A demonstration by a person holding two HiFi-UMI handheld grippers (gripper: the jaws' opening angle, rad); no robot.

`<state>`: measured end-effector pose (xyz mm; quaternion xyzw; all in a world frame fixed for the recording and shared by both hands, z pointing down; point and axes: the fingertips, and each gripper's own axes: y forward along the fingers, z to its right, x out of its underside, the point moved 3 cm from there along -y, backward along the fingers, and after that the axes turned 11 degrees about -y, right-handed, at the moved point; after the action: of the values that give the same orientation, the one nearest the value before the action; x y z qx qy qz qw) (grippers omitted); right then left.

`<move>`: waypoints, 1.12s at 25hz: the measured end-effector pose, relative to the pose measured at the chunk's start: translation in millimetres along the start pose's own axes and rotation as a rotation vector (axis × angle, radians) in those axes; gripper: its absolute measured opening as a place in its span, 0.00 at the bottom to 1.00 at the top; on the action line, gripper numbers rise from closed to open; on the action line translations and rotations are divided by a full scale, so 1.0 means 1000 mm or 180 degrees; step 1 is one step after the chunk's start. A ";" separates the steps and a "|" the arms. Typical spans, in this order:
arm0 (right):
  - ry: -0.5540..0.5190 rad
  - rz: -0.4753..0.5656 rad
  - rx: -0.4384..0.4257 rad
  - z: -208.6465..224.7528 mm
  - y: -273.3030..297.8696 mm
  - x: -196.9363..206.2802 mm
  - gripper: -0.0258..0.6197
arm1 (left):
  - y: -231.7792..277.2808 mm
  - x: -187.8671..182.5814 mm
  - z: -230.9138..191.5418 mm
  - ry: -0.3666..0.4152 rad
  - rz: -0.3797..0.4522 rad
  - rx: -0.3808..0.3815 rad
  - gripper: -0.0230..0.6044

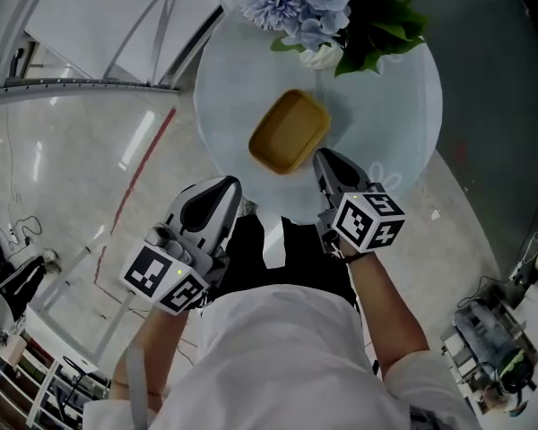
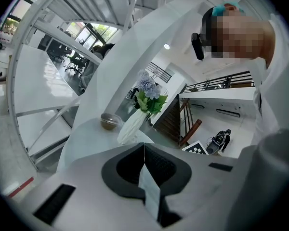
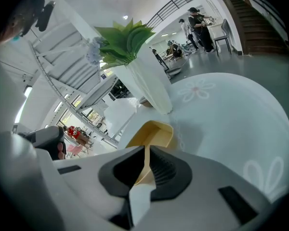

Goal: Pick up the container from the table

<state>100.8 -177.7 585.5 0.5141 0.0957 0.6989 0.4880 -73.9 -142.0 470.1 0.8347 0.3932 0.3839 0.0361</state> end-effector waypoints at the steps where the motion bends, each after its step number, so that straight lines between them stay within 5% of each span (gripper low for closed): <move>1: 0.0016 -0.0015 0.0012 0.001 0.003 0.002 0.08 | 0.000 0.001 -0.003 -0.0015 -0.0002 -0.0004 0.07; 15: 0.0215 -0.0244 0.0187 0.011 0.036 0.021 0.25 | -0.007 0.005 -0.030 -0.0148 -0.0024 -0.0052 0.07; 28: 0.0236 -0.0410 0.0411 0.014 0.053 0.028 0.19 | -0.013 0.010 -0.039 -0.0232 -0.0006 -0.0077 0.07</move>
<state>81.6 -187.6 643.2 0.5110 0.1914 0.6770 0.4938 -104.5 -135.2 499.2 0.8472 0.3879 0.3579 0.0609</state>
